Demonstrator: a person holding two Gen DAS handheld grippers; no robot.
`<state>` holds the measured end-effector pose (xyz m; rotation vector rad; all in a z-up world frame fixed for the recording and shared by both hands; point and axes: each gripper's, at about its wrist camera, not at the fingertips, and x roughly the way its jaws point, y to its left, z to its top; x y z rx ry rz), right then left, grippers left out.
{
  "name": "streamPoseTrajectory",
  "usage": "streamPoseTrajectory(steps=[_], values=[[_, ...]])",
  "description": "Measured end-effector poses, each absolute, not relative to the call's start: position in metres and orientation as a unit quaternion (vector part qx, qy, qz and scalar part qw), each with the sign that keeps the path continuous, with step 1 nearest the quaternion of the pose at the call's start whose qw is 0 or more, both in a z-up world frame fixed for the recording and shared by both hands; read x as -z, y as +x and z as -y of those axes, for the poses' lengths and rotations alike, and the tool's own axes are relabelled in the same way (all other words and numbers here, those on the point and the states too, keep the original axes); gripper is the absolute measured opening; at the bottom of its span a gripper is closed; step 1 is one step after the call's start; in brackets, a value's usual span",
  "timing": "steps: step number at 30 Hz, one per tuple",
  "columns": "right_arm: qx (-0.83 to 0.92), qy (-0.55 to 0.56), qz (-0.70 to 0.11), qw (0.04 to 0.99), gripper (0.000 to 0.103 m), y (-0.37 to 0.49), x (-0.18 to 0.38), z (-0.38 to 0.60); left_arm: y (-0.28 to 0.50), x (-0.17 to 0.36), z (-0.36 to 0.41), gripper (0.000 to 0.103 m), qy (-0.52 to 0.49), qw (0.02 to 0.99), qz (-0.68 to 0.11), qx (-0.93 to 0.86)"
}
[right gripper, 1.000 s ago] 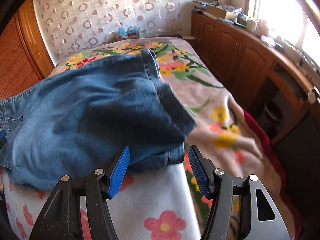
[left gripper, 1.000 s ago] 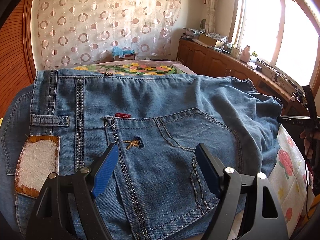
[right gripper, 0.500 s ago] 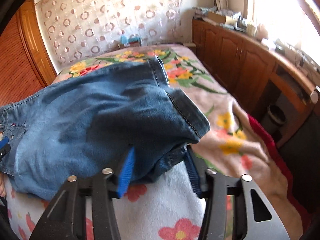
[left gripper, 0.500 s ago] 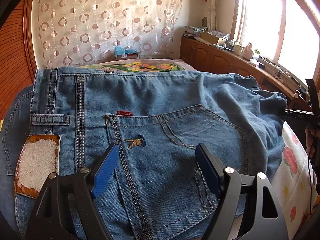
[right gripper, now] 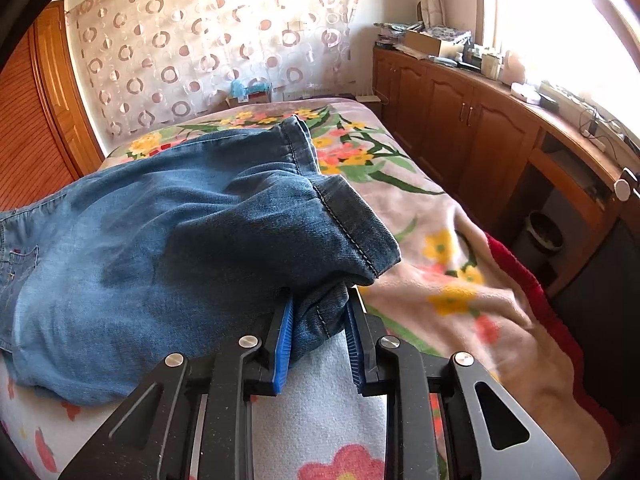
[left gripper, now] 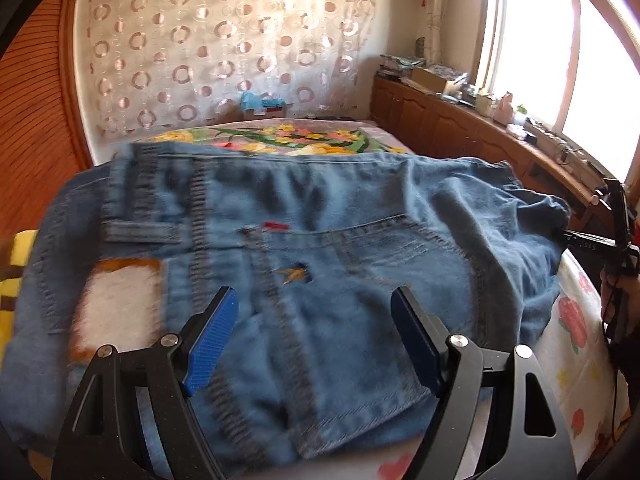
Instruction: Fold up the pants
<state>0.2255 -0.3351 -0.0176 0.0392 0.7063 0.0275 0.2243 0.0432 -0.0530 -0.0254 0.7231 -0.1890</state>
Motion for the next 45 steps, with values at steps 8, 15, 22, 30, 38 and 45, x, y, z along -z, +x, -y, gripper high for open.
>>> streamPoseTrajectory(steps=[8,15,22,30,38,45], values=[[-0.021,0.016,-0.344,0.939,0.025,0.229,0.014,0.332,0.189,0.05,-0.091,0.079,-0.021,0.931,-0.363,0.02],[-0.019,0.01,-0.344,0.939,0.025,0.228,0.013,0.329,0.174,0.055,-0.115,0.076,-0.018,0.929,-0.369,-0.019],[-0.02,0.01,-0.345,0.939,0.025,0.228,0.013,0.33,0.178,0.071,-0.119,0.044,-0.029,0.926,-0.376,-0.003],[-0.02,-0.012,-0.326,0.945,0.014,0.224,0.006,0.325,0.169,0.062,-0.115,0.023,-0.012,0.937,-0.349,0.007],[-0.041,-0.035,-0.285,0.957,0.01,0.213,-0.025,0.319,0.165,0.043,-0.114,0.007,-0.005,0.944,-0.33,0.011],[-0.048,-0.043,-0.259,0.964,0.008,0.203,-0.042,0.32,0.15,0.01,-0.109,0.006,0.004,0.959,-0.283,0.008]])
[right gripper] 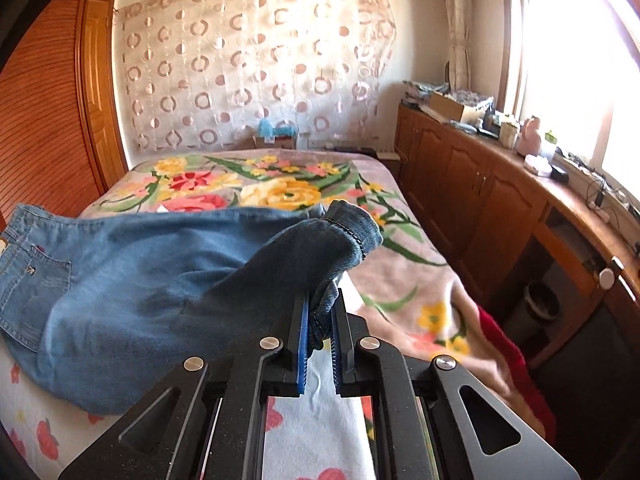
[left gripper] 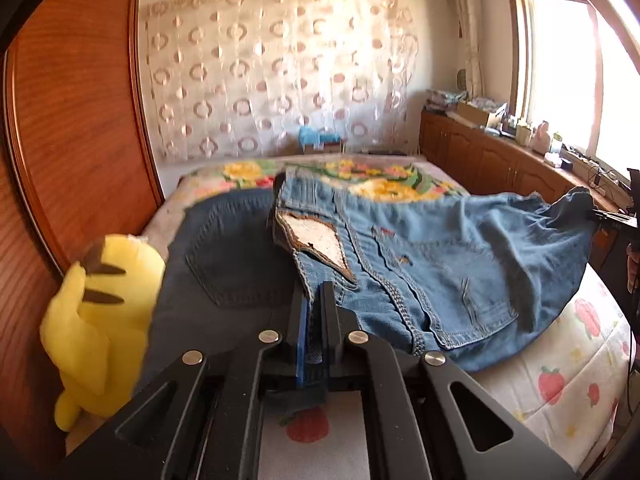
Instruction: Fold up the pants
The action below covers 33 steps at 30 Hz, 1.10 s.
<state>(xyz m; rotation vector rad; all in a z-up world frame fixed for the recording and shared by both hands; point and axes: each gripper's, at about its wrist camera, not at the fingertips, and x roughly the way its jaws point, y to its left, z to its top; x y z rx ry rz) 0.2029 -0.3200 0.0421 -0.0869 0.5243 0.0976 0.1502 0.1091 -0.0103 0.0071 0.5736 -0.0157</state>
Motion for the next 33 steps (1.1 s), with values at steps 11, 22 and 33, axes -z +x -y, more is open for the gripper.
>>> streamPoseTrajectory(steps=[11,22,33], values=[[-0.055,-0.048,-0.212,0.975,0.007,0.151,-0.056,0.323,0.111,-0.017,-0.109,0.003,0.01,0.97,-0.241,0.014],[-0.06,-0.033,-0.198,0.978,0.006,0.072,-0.041,0.346,0.032,-0.027,-0.125,0.003,-0.013,0.976,-0.218,0.014],[-0.064,-0.014,-0.268,0.961,0.007,0.042,0.012,0.359,0.032,0.025,-0.123,0.004,-0.026,0.956,-0.292,0.011]])
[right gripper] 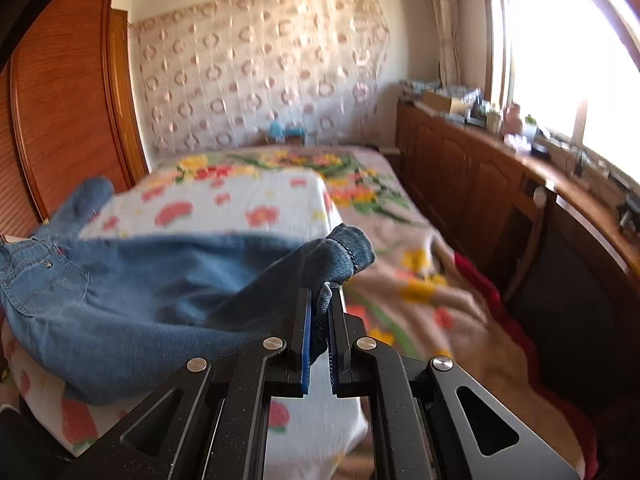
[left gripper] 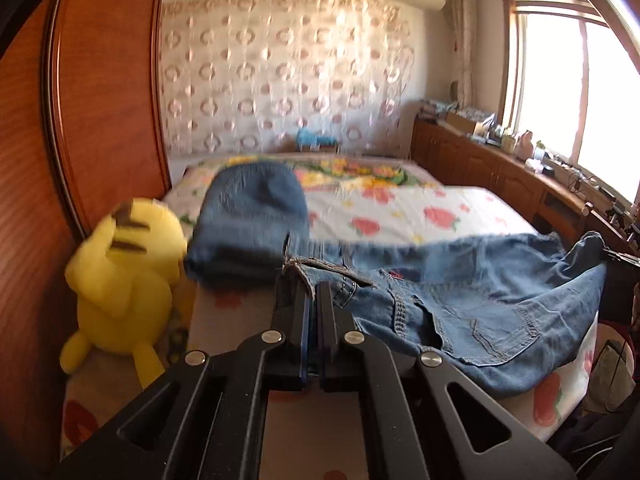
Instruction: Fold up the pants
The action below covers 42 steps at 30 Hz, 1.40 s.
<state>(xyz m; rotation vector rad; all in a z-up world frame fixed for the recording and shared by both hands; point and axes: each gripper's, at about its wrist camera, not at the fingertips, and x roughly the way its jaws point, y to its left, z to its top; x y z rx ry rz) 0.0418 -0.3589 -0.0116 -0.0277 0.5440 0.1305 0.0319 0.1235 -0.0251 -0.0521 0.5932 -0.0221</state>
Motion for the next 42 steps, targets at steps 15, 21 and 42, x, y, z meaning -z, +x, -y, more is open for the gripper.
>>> streamPoseTrajectory(steps=[15,21,42], values=[[-0.068,0.029,-0.322,0.944,0.008,0.045,0.033,0.375,0.01,0.044,-0.119,0.033,-0.015,0.947,-0.322,0.004],[-0.069,0.032,-0.317,0.945,0.013,0.035,0.033,0.377,0.011,0.035,-0.111,0.08,-0.01,0.951,-0.309,0.021],[-0.053,0.062,-0.317,0.945,0.045,0.051,0.045,0.38,0.054,0.056,-0.019,0.082,-0.002,0.936,-0.333,0.114]])
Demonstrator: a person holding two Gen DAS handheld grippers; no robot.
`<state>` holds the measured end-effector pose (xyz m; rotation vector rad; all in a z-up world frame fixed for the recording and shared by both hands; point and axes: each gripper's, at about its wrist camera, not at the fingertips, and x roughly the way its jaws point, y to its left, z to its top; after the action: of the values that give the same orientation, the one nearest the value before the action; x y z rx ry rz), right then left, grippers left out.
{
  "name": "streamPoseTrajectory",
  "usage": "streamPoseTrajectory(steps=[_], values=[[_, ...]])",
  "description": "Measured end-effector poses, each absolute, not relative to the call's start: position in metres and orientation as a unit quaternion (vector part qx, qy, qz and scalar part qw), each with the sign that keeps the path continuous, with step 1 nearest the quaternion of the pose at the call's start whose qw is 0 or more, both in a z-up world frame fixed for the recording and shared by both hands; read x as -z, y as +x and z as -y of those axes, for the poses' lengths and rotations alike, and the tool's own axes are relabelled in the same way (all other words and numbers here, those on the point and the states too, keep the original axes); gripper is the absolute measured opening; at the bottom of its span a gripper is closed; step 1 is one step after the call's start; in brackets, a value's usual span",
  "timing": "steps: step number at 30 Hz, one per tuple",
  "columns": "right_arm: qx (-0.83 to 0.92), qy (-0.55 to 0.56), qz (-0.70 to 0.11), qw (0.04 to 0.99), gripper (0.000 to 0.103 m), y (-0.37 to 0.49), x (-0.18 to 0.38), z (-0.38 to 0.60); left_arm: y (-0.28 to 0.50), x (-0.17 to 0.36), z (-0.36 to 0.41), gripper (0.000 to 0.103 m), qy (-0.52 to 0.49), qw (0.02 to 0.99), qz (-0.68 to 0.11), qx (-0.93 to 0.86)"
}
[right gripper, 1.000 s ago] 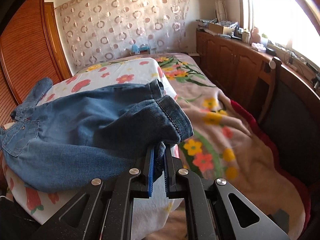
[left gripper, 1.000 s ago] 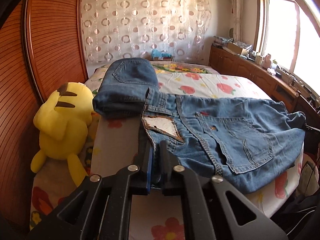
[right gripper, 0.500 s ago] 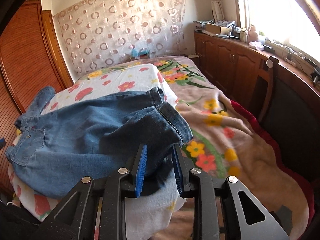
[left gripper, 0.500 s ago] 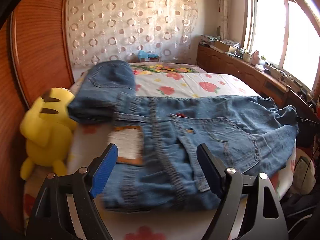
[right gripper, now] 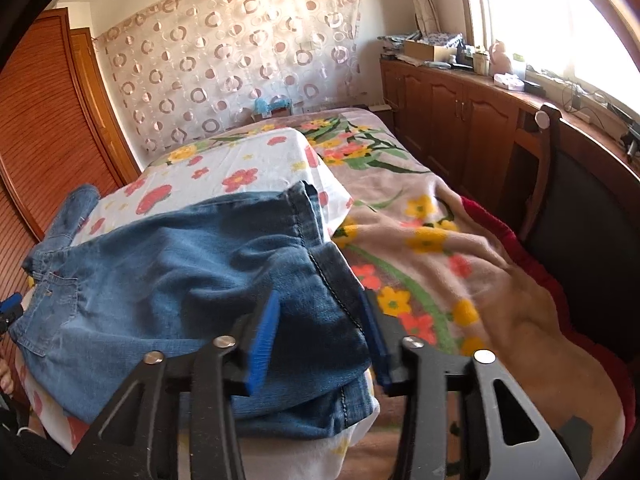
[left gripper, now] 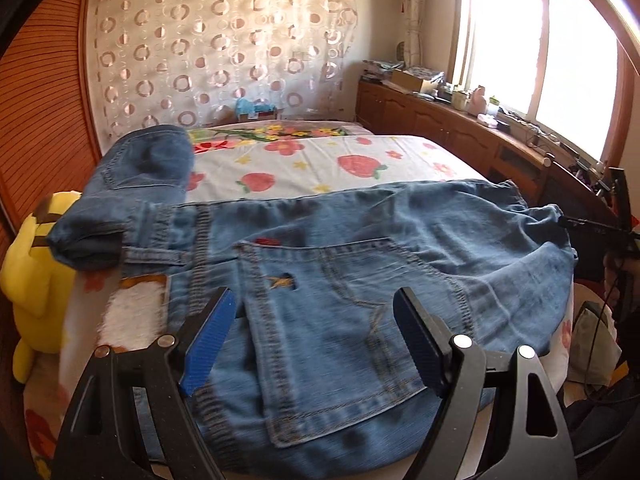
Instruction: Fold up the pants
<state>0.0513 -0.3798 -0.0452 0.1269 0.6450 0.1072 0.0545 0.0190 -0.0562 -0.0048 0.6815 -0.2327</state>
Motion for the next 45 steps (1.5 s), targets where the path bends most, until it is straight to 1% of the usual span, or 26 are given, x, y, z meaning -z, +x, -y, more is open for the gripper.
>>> streamPoseTrajectory(steps=[4,5,6,8,16,20,21,23,24,25,27,30,32,45], values=[[-0.041,0.061,-0.328,0.942,0.046,0.055,0.052,0.384,0.056,0.061,-0.01,0.082,-0.001,0.932,-0.339,0.126],[-0.036,0.061,-0.33,0.941,0.048,0.056,0.051,0.386,0.057,0.064,-0.008,0.082,-0.001,0.93,-0.343,0.129],[-0.031,0.059,-0.331,0.941,0.054,0.056,0.051,0.387,0.058,0.067,-0.005,0.082,0.0,0.929,-0.347,0.13],[-0.024,0.059,-0.329,0.942,0.06,0.056,0.051,0.391,0.06,0.073,-0.003,0.082,-0.001,0.925,-0.355,0.131],[-0.048,0.082,-0.346,0.933,0.061,0.064,0.057,0.395,0.065,0.089,0.001,0.082,-0.003,0.918,-0.377,0.123],[-0.05,0.068,-0.347,0.934,0.06,0.064,0.059,0.39,0.064,0.09,0.001,0.082,0.0,0.917,-0.38,0.119],[-0.051,0.064,-0.345,0.935,0.056,0.063,0.058,0.39,0.064,0.09,0.001,0.082,0.0,0.917,-0.38,0.119],[-0.053,0.062,-0.343,0.936,0.052,0.063,0.057,0.39,0.064,0.09,0.001,0.082,-0.001,0.917,-0.38,0.119],[-0.052,0.057,-0.341,0.937,0.042,0.063,0.056,0.39,0.063,0.09,0.001,0.082,-0.002,0.917,-0.38,0.119],[-0.05,0.051,-0.341,0.937,0.038,0.063,0.056,0.389,0.063,0.091,0.001,0.082,-0.002,0.917,-0.38,0.119],[-0.047,0.038,-0.338,0.939,0.021,0.064,0.054,0.387,0.064,0.091,0.001,0.082,-0.002,0.918,-0.379,0.119],[-0.056,0.027,-0.326,0.943,0.01,0.06,0.049,0.383,0.064,0.09,0.0,0.082,-0.005,0.918,-0.378,0.12],[-0.059,0.017,-0.313,0.948,0.009,0.055,0.044,0.377,0.064,0.089,-0.002,0.082,-0.01,0.918,-0.377,0.121],[-0.164,-0.002,-0.245,0.955,0.007,0.035,-0.004,0.316,0.059,0.083,-0.011,0.082,-0.034,0.919,-0.372,0.124]])
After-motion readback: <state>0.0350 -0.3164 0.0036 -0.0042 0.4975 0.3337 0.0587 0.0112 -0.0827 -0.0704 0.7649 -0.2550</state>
